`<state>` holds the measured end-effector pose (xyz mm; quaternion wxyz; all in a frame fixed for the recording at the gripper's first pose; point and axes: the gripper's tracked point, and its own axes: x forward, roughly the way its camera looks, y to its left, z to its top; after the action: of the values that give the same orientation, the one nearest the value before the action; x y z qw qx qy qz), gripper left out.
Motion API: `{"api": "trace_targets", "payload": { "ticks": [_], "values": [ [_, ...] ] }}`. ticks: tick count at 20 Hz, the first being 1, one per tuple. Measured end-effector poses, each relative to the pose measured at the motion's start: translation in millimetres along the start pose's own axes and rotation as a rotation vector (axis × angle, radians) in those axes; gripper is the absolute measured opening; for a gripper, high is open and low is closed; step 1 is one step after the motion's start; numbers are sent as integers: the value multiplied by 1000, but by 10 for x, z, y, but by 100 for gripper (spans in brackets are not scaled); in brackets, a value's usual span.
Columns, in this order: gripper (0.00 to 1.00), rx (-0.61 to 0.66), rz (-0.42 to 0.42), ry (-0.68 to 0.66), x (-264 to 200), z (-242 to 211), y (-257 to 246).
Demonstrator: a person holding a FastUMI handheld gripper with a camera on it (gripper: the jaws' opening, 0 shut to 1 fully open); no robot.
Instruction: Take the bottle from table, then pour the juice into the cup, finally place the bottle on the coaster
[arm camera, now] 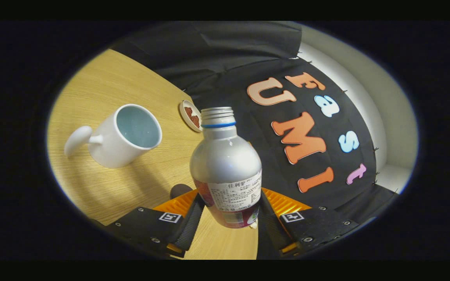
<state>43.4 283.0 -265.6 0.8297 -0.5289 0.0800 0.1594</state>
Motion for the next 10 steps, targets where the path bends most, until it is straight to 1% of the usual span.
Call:
{"api": "trace_targets", "payload": {
  "ticks": [5, 10],
  "values": [
    [78, -153, -26, -15, 7, 52, -6],
    [78, -297, -72, -52, -2, 190, -117]
  ]
}}
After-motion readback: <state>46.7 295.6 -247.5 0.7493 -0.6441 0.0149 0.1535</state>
